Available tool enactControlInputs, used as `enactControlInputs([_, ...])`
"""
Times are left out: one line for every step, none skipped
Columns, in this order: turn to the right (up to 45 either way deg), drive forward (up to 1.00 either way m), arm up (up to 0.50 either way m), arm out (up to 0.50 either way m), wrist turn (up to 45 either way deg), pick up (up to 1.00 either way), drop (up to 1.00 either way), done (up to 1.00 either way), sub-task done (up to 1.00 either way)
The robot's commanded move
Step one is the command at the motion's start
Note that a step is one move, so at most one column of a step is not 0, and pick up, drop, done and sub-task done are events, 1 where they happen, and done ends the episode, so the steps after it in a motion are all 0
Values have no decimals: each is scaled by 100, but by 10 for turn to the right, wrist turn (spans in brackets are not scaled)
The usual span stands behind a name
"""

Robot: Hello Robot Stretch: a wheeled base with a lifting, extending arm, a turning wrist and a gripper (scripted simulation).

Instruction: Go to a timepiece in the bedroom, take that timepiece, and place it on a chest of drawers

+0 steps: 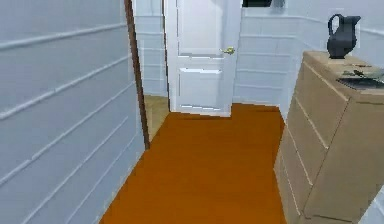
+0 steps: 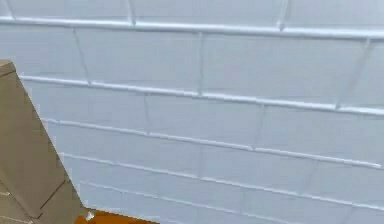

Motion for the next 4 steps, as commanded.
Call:
enactControlInputs([0, 100, 0, 0, 0, 0, 0, 0, 0])
enactControlInputs([0, 100, 0, 0, 0, 0, 0, 0, 0])
enactControlInputs([-450, 0, 0, 0, 0, 0, 0, 0, 0])
enactControlInputs([-330, 0, 0, 0, 0, 0, 0, 0, 0])
